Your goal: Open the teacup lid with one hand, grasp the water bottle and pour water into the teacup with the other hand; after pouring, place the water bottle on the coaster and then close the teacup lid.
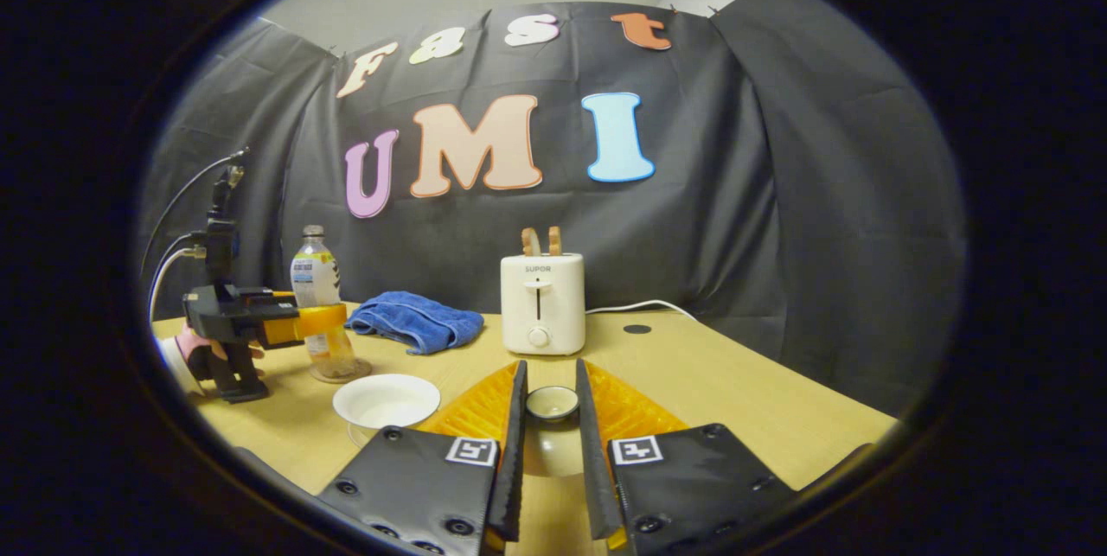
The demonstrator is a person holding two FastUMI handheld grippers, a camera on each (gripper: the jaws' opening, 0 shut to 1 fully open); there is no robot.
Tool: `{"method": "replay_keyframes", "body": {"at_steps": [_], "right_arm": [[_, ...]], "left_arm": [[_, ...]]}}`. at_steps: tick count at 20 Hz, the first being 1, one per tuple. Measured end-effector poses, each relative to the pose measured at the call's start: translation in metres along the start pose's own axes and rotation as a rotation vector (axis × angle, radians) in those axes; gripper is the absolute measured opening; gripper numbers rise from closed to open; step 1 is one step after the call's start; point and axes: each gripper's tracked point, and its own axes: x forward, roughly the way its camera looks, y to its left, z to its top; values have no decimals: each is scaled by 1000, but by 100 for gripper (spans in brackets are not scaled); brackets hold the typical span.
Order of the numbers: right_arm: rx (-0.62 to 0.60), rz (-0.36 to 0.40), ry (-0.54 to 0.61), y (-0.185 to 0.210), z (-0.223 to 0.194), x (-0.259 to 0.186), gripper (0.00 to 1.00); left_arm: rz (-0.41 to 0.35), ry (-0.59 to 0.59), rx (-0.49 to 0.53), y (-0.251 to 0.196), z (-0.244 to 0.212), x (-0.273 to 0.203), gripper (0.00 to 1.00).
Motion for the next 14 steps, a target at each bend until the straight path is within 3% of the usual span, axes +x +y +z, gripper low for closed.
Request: {"method": "replay_keyframes", "body": {"at_steps": [2, 9, 14], "right_arm": [[0, 0, 1, 0, 0, 0, 33], [0, 27, 1, 6, 0, 0, 33], [1, 131, 9, 36, -2, 3, 34]], "left_arm": [[-7, -16, -10, -3, 3, -2, 95], [6, -37, -17, 4, 3, -24, 96], [23, -43, -29, 17, 2, -45, 96]]}}
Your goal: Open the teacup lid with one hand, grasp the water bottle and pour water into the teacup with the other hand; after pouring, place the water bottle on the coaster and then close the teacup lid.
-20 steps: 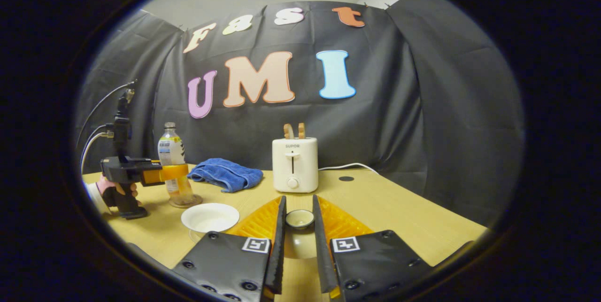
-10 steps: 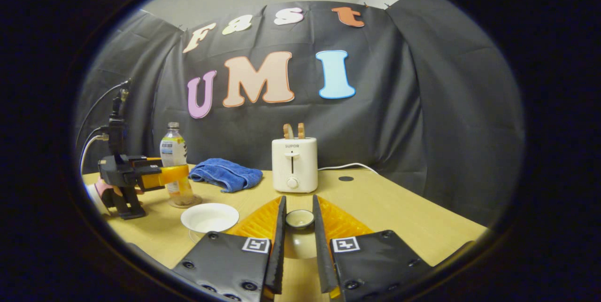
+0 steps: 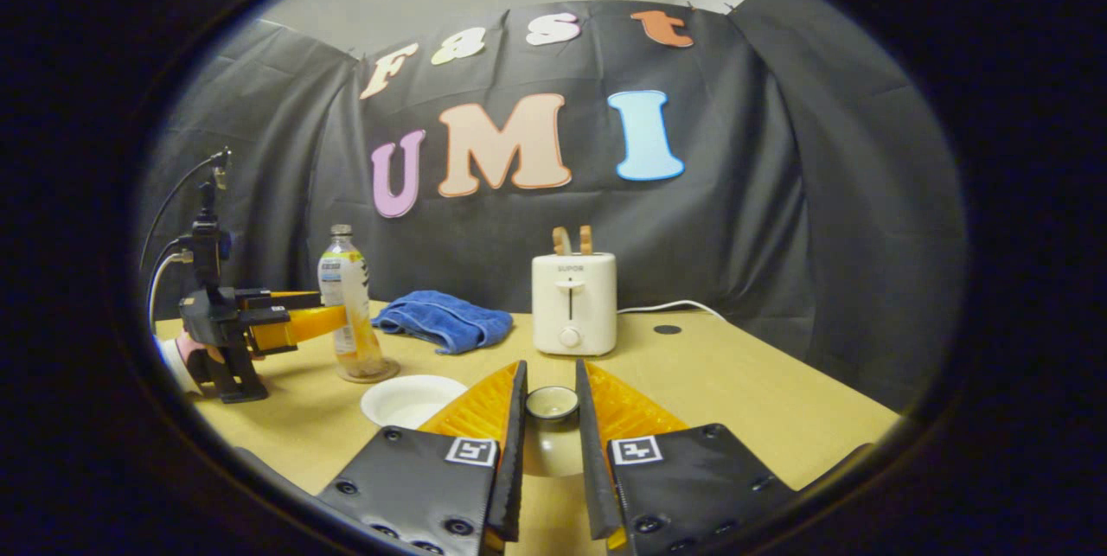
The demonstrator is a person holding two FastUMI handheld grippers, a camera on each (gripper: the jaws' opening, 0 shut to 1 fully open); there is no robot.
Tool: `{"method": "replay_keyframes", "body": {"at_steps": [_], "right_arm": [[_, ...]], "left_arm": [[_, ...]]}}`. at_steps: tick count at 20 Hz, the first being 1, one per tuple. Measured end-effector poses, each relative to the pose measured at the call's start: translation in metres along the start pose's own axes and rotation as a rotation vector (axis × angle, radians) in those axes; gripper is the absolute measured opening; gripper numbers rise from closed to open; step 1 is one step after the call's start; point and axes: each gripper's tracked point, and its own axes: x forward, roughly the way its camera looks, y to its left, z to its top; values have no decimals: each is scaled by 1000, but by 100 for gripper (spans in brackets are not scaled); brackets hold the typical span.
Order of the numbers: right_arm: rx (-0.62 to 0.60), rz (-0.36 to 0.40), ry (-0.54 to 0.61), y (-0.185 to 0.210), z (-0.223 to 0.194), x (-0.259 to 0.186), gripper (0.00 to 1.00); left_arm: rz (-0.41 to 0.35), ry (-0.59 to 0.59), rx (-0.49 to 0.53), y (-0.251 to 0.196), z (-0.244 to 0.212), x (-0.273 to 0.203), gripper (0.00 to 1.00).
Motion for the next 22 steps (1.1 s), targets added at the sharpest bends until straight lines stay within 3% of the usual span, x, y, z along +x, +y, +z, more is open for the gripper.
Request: {"method": "replay_keyframes", "body": {"at_steps": [5, 13, 22], "right_arm": [[2, 96, 5, 35, -1, 13, 33], [-1, 229, 31, 94, -5, 34, 34], [-26, 237, 154, 103, -25, 43, 33]], "left_arm": [[59, 2, -18, 22, 0, -20, 95], [218, 10, -16, 59, -2, -53, 96], [256, 12, -15, 68, -4, -66, 96]]}}
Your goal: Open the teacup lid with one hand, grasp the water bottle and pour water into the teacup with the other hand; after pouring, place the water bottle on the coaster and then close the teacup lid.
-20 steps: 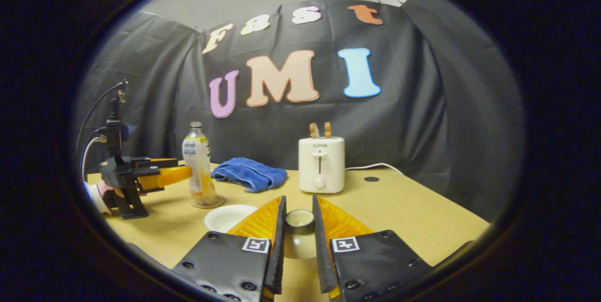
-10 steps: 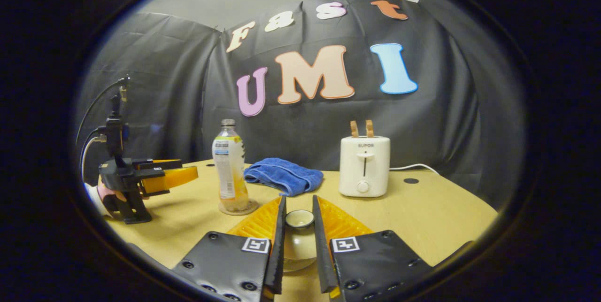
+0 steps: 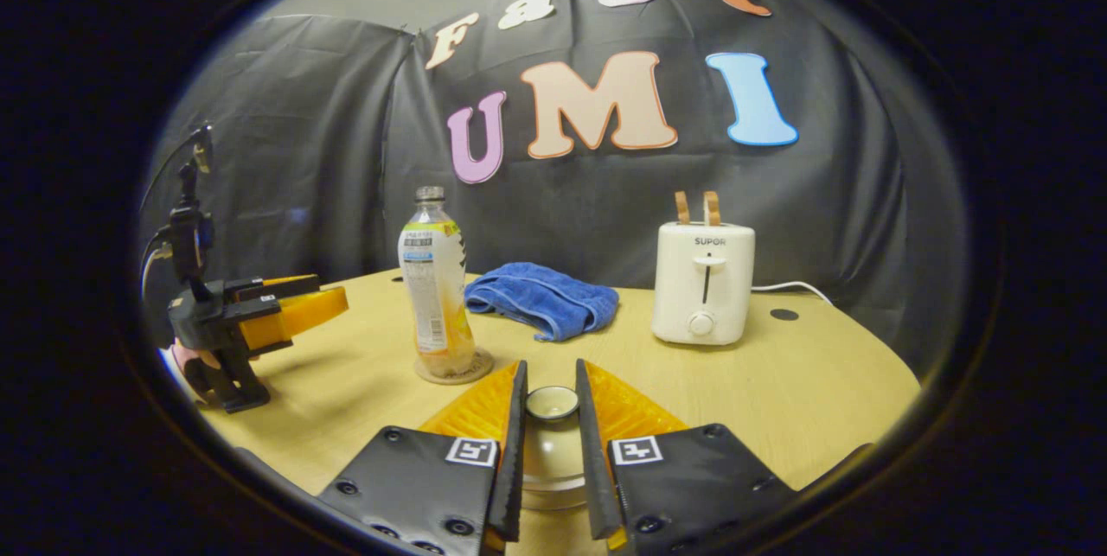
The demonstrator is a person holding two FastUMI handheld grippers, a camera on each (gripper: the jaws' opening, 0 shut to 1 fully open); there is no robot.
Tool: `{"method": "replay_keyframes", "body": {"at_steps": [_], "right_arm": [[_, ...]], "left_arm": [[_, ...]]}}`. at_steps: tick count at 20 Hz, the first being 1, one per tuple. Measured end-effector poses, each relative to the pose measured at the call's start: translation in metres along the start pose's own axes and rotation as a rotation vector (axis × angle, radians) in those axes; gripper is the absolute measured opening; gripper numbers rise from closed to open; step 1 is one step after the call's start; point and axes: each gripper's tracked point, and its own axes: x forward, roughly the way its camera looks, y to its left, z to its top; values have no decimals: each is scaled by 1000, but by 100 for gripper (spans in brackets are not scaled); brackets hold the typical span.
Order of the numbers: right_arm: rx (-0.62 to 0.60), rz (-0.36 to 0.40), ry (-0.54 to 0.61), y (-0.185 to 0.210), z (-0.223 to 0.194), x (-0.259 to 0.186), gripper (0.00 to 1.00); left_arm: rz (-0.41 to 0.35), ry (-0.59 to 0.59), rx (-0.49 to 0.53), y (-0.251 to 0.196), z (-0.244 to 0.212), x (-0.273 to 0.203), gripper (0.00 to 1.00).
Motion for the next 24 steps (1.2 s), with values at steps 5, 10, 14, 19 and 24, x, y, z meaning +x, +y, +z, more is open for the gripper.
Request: {"method": "replay_keyframes", "body": {"at_steps": [5, 10, 14, 19, 24], "right_arm": [[-3, 4, 19, 0, -3, -2, 33], [3, 1, 19, -1, -4, -6, 39], [2, -7, 5, -3, -1, -11, 73], [20, -50, -95, -11, 11, -22, 93], [19, -119, -157, -25, 19, -40, 94]], "left_arm": [[0, 0, 0, 0, 1, 0, 96], [-1, 0, -1, 0, 0, -1, 96], [1, 1, 0, 1, 0, 0, 96], [17, 2, -2, 4, 0, -4, 96], [41, 2, -1, 9, 1, -9, 96]]}}
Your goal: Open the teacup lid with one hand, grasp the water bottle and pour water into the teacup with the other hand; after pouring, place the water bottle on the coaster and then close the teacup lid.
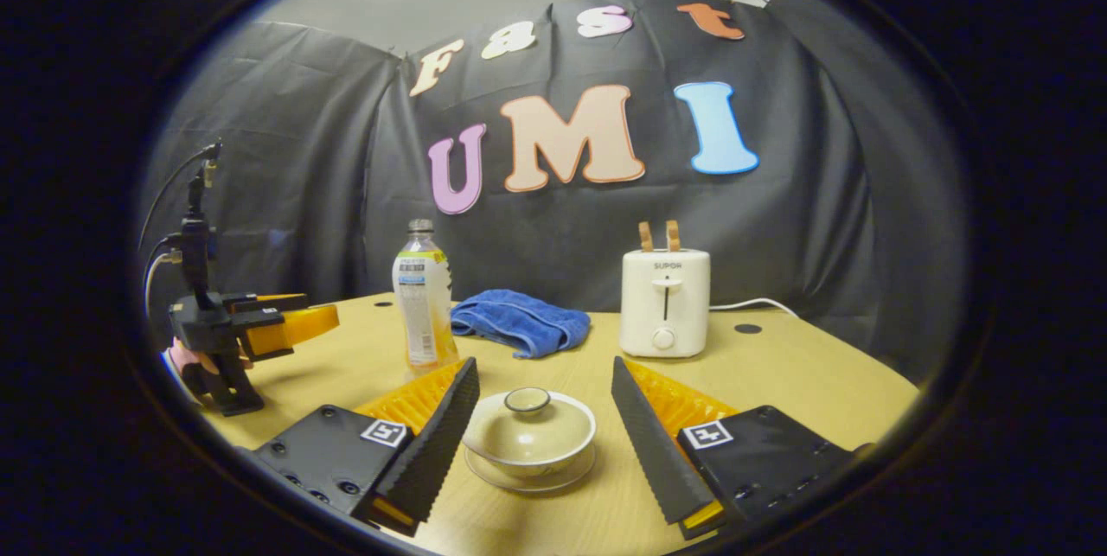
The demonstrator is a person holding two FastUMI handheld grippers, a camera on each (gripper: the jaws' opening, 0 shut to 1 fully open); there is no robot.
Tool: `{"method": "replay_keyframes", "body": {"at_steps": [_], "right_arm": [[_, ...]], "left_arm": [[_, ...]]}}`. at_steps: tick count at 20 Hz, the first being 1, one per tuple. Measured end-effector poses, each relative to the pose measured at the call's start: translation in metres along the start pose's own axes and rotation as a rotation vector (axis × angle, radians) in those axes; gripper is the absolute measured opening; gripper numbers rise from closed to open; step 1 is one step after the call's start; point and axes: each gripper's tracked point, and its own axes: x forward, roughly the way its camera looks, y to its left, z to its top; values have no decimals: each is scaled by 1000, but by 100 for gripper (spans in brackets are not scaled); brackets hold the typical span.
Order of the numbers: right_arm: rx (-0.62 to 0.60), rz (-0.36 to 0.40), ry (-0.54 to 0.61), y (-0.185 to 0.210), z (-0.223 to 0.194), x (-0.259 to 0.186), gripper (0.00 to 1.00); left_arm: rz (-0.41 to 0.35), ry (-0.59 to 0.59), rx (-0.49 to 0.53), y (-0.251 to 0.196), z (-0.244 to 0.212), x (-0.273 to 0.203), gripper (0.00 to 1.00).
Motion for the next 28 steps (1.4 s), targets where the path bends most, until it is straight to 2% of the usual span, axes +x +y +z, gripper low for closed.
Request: {"method": "replay_keyframes", "body": {"at_steps": [4, 8, 13, 15, 28], "right_arm": [[-1, -86, -3, -22, -1, -13, 100], [-2, -271, -11, -67, 2, -36, 93], [-5, -471, -17, -110, 4, -60, 97], [-6, -479, -17, -110, 4, -60, 100], [-7, -479, -19, -111, 4, -61, 99]], "left_arm": [[25, 1, 0, 5, -1, -5, 96], [66, 1, 2, 13, 0, -12, 96], [110, 0, 5, 20, 0, -15, 96], [112, 0, 5, 20, -1, -15, 96], [112, -2, 4, 21, -1, -14, 96]]}}
